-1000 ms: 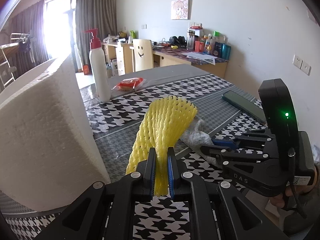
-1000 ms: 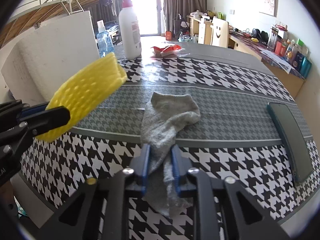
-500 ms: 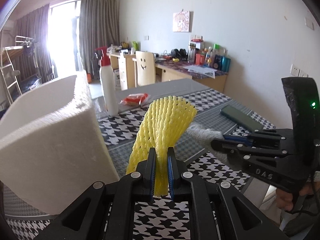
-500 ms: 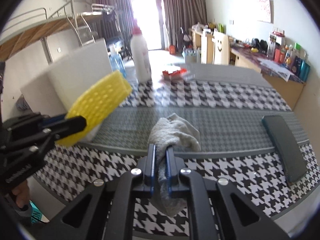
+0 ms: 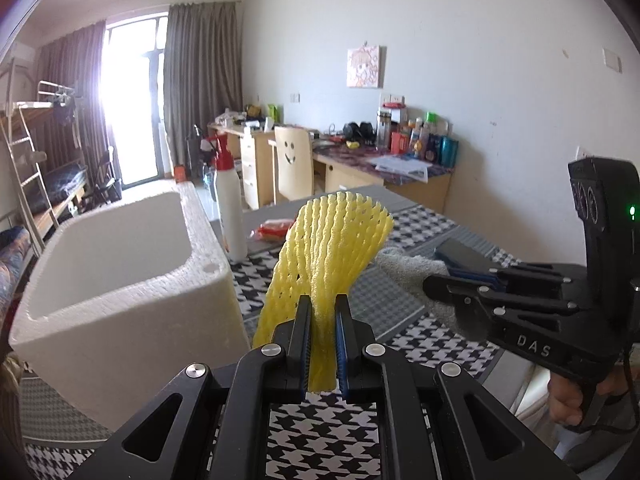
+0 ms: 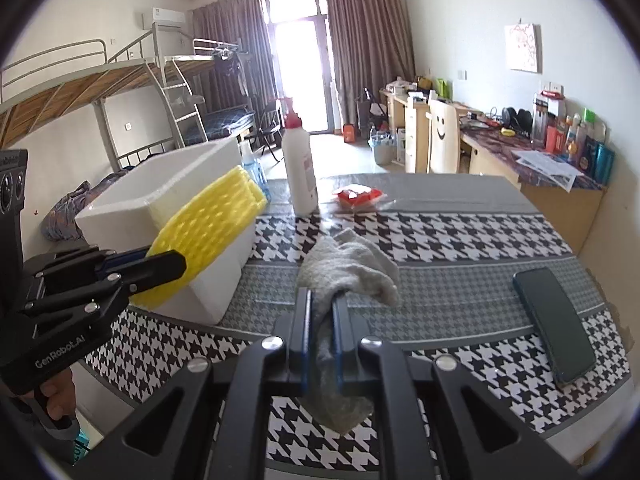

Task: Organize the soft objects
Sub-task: 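Carry the yellow net with the left tool while the right tool carries the grey cloth to the box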

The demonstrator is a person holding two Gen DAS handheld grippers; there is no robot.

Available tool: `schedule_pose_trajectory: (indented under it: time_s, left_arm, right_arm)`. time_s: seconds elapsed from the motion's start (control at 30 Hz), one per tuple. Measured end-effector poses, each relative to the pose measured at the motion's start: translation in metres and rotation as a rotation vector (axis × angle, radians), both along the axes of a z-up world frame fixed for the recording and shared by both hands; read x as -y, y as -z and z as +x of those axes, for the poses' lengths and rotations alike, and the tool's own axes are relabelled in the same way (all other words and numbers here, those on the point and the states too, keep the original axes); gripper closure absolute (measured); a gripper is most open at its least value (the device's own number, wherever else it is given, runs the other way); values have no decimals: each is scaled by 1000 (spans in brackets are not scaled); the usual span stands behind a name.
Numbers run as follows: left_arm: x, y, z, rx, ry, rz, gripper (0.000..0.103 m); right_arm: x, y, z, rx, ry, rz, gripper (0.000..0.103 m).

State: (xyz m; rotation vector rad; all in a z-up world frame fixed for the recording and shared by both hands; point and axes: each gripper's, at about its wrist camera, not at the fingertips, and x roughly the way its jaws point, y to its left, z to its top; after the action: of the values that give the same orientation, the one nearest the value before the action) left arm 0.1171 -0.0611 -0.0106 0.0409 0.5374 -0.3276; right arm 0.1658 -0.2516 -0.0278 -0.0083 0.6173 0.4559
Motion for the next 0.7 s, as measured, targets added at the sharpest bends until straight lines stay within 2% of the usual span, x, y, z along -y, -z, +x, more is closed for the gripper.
schedule_pose_trajectory:
  time_s: [0.17, 0.7]
  left_arm:
    - [-4, -12, -4, 41, -3, -5, 92]
    - [-12, -36, 1, 87, -8, -30, 92]
  right_arm:
    - [-1, -11, -2, 34, -3, 16, 91]
    - [-1, -39, 3, 109, 0, 47, 91]
